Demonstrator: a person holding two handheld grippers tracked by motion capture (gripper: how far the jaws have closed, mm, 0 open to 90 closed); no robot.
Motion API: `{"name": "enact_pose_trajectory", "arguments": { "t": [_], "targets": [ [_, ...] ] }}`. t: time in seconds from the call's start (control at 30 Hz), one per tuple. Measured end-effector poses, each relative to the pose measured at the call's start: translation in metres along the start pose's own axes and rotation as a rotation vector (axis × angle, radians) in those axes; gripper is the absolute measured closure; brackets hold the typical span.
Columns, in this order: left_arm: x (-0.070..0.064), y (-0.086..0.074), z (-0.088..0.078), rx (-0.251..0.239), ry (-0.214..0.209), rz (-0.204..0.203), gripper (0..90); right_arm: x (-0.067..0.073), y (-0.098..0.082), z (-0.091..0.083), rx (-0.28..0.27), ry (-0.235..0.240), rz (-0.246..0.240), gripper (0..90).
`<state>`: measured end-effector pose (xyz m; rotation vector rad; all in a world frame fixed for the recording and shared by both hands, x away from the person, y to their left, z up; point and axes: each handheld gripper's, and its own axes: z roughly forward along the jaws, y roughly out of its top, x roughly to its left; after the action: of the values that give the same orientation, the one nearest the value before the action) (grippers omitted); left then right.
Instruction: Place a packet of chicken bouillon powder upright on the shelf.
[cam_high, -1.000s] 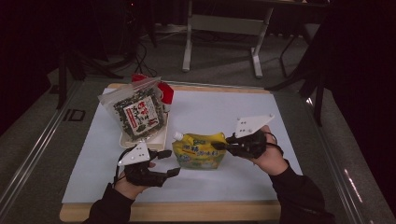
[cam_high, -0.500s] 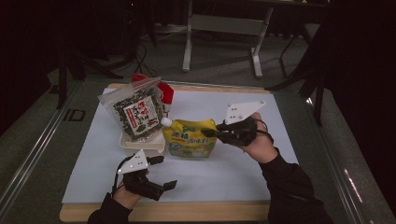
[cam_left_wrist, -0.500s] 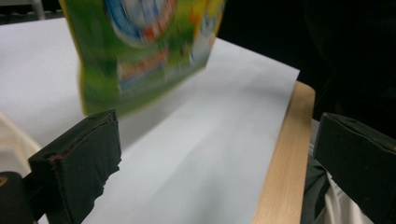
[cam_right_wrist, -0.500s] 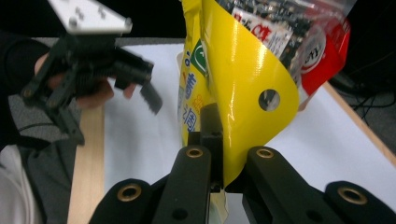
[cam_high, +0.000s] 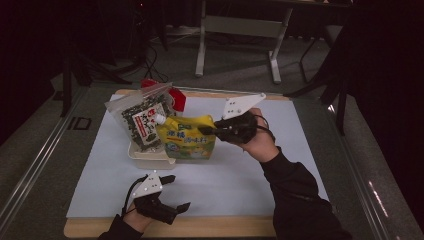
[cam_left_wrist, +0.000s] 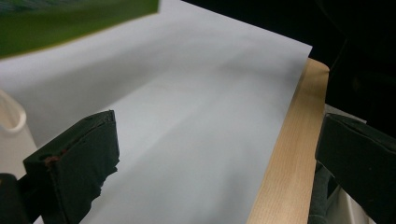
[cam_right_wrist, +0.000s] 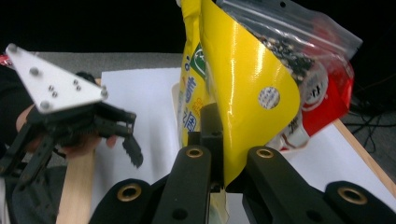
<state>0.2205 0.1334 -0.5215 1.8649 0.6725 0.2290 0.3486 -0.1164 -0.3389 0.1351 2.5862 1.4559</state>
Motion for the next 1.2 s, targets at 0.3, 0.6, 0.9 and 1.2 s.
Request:
{"name": "enact_pose_trajectory", "arguments": {
  "t": [0.3,0.6,0.9,1.2],
  "targets": [
    [-0.004,-0.009,0.004,0.015,-0.009,0.013,0.7,-0.005,0.017,0.030,-0.026,0.019,-0.010,89.9],
    [-0.004,-0.010,0.005,0.018,-0.021,0.011,0.7,-0.012,0.024,0.075,-0.039,0.050,-0.002,89.9],
    [-0.003,-0.010,0.001,0.009,-0.022,0.012,0.7,-0.011,0.022,0.112,-0.030,0.078,-0.007,90.0],
    [-0.002,-0.011,0.002,0.006,-0.029,0.003,0.7,-0.014,0.010,0.129,-0.050,0.107,0.043,89.9]
  ]
}}
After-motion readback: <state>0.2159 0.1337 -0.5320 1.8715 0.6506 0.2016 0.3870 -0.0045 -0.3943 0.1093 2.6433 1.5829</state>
